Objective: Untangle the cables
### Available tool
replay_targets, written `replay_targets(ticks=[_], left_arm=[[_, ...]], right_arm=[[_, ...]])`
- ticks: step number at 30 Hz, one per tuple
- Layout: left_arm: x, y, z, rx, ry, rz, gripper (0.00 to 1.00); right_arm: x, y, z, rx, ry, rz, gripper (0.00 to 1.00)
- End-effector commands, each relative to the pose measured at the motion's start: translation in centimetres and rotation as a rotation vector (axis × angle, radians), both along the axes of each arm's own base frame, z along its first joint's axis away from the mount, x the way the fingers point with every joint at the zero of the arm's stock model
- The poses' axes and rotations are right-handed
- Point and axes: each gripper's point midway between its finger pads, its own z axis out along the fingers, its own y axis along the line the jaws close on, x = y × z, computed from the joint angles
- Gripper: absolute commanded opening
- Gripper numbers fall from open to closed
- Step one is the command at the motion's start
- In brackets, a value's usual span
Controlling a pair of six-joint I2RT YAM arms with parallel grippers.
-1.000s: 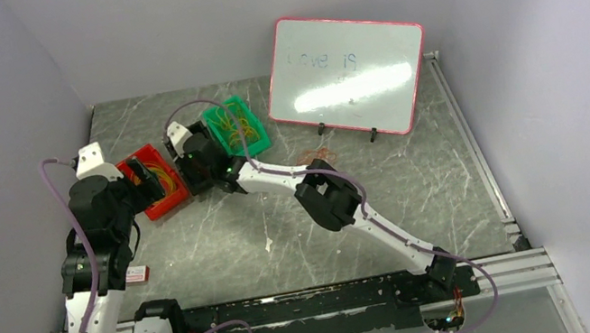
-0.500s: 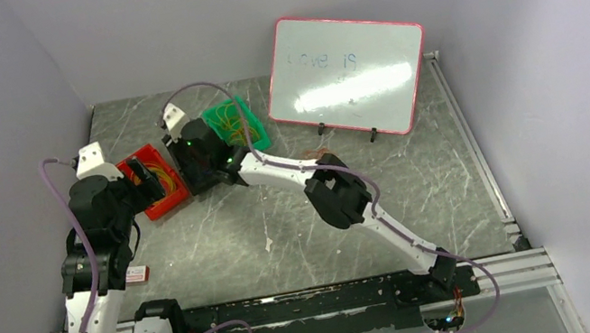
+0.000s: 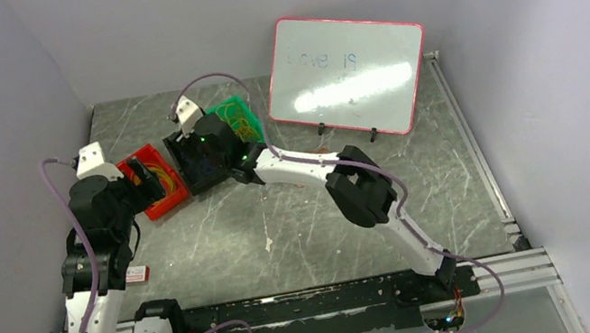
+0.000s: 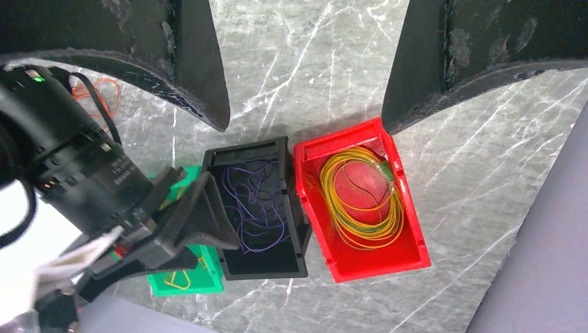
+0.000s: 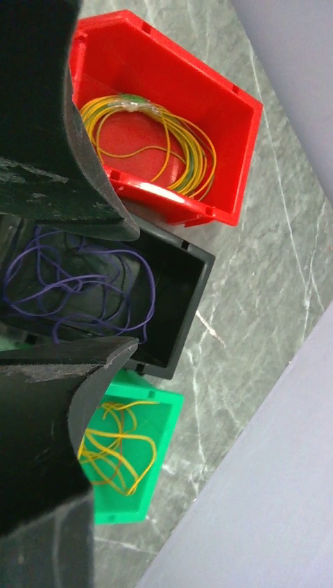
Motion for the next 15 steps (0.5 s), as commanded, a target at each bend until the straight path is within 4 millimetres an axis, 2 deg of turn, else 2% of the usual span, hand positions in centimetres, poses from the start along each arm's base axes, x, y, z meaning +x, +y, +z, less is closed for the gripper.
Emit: replay_targets(ticks=[1, 4, 10, 15], left_arm=[[0.1, -0.7, -0.2, -0.018, -0.002, -0.032, 0.85], [0.4, -0.9, -0.4, -0.026, 0.005, -0.040, 0.85], [0.7, -1.3, -0.6, -0.036, 0.010, -0.059, 0.84], [0.7, -1.6, -0.8, -0.042, 0.016, -0.069, 0.84]], right_arm=[[-1.2, -1.6, 5.5, 0.096, -0.035, -0.003, 0.57], [-1.6, -3.9, 6.1, 0.098, -0.010, -0.055, 0.55], [0.4, -9.3, 3.9, 0.079, 0.237, -0.130, 0.53], [0.1, -11.1, 2.4, 0.118, 0.395, 0.075, 0.53]])
